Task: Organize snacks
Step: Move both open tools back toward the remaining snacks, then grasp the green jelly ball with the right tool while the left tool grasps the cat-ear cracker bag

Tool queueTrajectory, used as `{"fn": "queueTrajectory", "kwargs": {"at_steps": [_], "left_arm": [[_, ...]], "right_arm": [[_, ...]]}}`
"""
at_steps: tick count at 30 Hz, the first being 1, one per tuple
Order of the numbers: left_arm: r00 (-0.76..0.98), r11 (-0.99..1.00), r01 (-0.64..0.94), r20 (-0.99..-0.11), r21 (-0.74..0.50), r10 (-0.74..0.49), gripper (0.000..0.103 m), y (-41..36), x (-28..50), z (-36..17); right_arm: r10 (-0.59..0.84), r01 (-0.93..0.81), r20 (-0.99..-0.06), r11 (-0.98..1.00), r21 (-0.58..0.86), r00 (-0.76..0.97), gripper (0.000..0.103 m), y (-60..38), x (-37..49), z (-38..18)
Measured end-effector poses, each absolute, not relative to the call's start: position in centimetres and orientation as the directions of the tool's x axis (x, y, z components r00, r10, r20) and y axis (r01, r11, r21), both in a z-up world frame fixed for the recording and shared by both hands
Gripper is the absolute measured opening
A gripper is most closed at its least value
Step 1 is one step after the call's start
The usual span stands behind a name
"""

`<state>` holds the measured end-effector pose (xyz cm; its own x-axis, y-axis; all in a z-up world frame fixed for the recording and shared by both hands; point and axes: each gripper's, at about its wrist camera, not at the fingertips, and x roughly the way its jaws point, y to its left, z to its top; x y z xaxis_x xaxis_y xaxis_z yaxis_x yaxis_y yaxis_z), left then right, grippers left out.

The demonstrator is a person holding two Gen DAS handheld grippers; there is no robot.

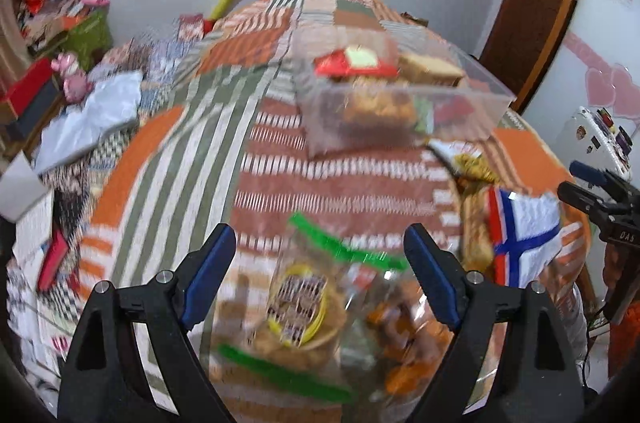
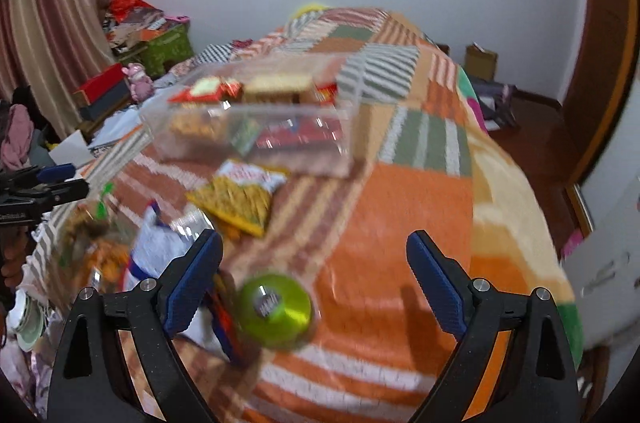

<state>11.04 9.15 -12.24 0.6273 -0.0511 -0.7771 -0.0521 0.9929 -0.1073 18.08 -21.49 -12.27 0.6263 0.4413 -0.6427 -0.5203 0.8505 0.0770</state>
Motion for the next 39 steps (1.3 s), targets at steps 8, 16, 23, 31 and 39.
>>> {"fn": "queueTrajectory", "kwargs": {"at_steps": [8, 16, 23, 31, 39], "left_arm": [[0.623, 0.99, -0.049, -0.779, -0.134, -0.075, 0.087, 9.9, 9.1, -14.1], [0.618, 0.989, -0.014, -0.778, -0.148, -0.108, 0.091, 10.1, 8.5, -14.5], [0.61, 0.99, -0.004, -0.785, -0.143, -0.111, 0.095, 10.2, 8.9, -15.3], [0.565, 0.979, -0.109, -0.821, -0.17, -0.079, 0.07, 12.2, 10.3, -17.1], [0.585, 0.981, -0.09, -0.806, -0.172, -0.088, 0.054, 11.7, 9.5, -16.3]], "right_arm": [[0.429, -0.497, -0.668, 0.862, 0.1, 0.609, 0.092, -21.8, 16.8, -14.5], [0.489, -0.497, -0.671, 0.844, 0.202, 0.557, 0.065, -21.8, 16.9, -15.4], [0.51, -0.531, -0.663, 0.824, 0.196, 0.548, 0.044, -20.8, 16.2, -15.5], [0.528, -0.53, -0.654, 0.819, 0.222, 0.542, 0.044, -21.1, 16.5, -15.4], [0.528, -0.524, -0.642, 0.822, 0.223, 0.555, 0.044, -21.3, 16.6, -15.0]]}}
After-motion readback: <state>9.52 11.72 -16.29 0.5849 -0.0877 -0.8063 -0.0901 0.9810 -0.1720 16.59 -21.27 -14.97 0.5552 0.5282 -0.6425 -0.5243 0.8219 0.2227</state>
